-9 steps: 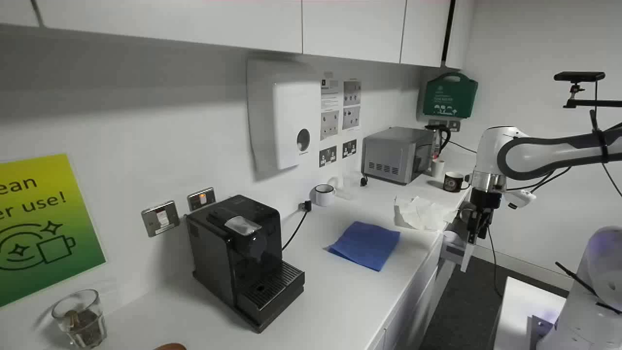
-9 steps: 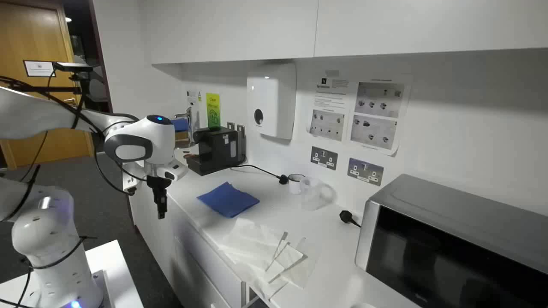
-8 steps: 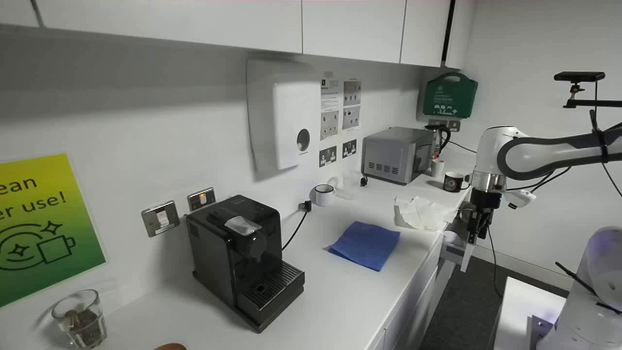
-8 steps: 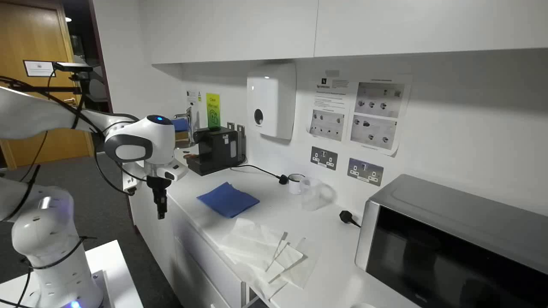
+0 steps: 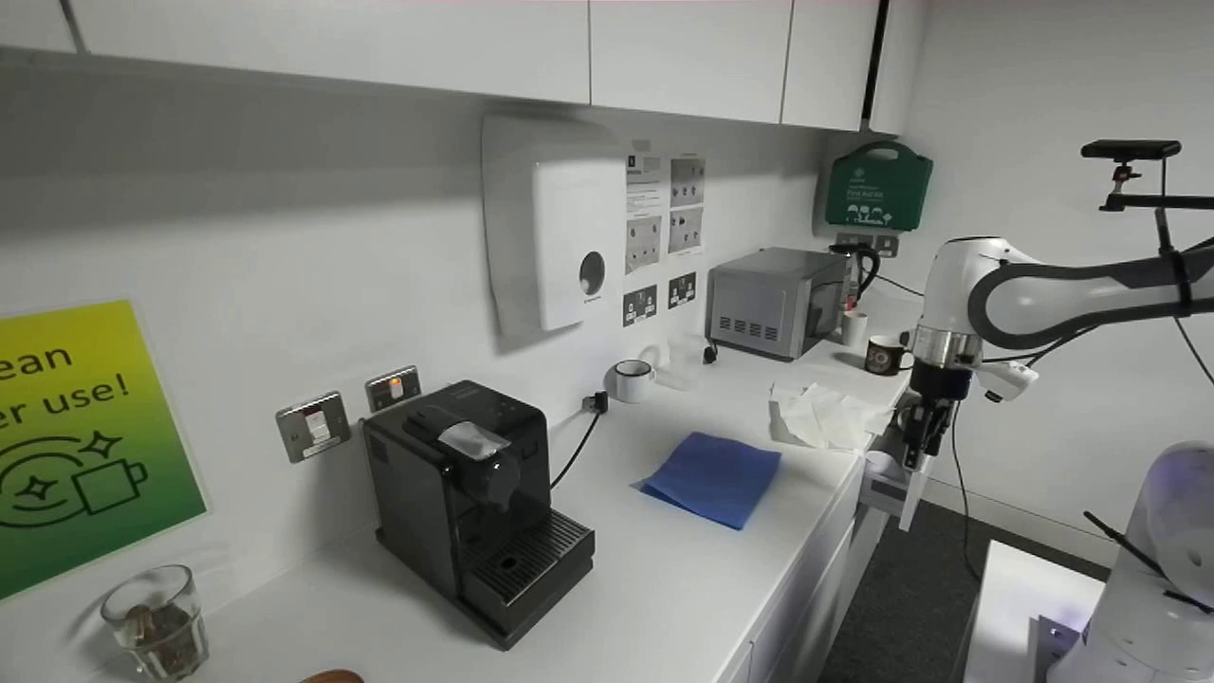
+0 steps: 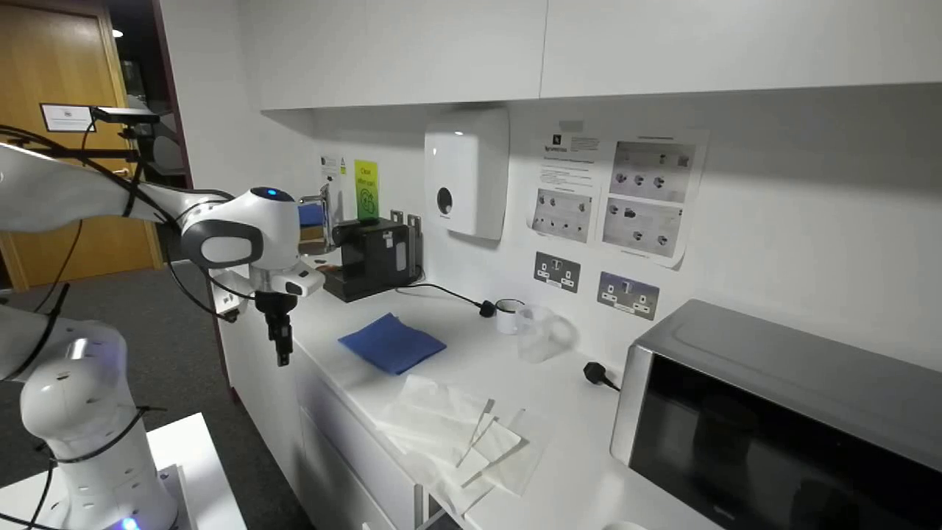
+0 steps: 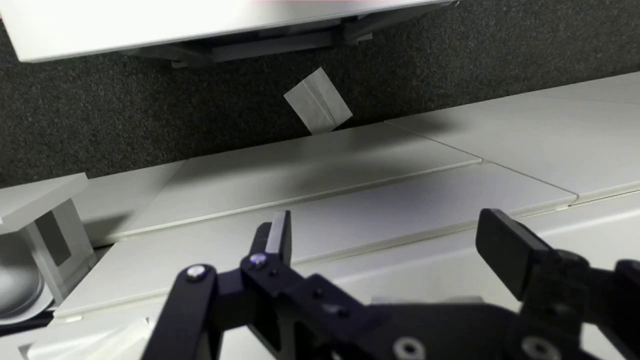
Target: Unfold the blue towel once
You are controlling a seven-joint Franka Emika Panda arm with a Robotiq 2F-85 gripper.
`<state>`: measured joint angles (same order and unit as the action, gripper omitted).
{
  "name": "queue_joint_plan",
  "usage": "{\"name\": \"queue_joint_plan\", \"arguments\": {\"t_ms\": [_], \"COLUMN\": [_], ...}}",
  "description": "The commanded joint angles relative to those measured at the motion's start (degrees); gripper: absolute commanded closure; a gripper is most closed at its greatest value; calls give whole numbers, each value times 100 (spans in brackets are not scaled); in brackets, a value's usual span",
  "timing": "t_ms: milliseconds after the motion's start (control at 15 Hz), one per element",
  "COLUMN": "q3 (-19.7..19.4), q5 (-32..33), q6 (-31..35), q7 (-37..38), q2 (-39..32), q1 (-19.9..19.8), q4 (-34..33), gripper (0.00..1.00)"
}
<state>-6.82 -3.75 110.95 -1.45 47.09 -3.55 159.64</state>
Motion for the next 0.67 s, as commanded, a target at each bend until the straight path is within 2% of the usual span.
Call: {"name": "queue_joint_plan", "arguments": {"t_ms": [0,200,333,600], "q3": [430,827,1114,1695], "q5": [-218,-403,-402,-170], "q6": [493,1347,1890,2404], "q7": [284,630,967,1494], "q2": [-180,-343,-702,-1714], "q1": [206,415,489,539], "q4": [-275,-489,-741,-1454], "gripper": [0,0,0,0]}}
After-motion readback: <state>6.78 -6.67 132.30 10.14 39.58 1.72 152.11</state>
